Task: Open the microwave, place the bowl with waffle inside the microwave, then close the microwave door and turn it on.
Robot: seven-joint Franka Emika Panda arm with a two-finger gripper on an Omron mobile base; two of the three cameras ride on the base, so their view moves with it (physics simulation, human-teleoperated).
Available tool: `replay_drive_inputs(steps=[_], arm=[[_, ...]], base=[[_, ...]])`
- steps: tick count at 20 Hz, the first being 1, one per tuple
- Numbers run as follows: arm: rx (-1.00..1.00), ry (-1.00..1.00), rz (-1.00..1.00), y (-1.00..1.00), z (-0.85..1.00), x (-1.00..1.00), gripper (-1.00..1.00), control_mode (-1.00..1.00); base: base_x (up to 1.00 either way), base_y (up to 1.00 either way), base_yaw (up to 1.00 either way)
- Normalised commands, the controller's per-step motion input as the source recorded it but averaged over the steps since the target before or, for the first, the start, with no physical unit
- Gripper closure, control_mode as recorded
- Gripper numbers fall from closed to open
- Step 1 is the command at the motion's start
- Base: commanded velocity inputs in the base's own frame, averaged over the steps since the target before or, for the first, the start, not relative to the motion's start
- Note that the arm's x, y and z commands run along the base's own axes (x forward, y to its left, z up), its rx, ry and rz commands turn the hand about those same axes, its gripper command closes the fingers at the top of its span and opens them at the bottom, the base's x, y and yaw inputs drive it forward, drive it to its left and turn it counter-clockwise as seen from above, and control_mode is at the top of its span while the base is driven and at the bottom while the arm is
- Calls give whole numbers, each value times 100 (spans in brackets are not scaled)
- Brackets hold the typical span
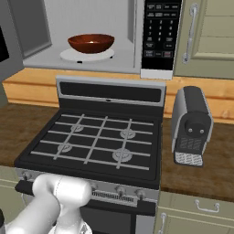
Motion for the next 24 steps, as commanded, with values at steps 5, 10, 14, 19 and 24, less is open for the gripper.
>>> replay_drive_inputs(steps=[5, 10, 14, 19, 24], arm=[[-19, -4, -8, 83, 3, 0, 100, -100], [-5, -1, -9, 47, 15, 5, 100, -100], [-1, 6, -11, 25, 32, 21, 100, -100], [0, 12, -13, 4, 50, 20, 100, -100], [6, 16, -17, -25, 58, 27, 100, -100]], base=[[0, 0, 0], [0, 0, 0], [0, 0, 0], [0, 0, 0], [0, 0, 0]])
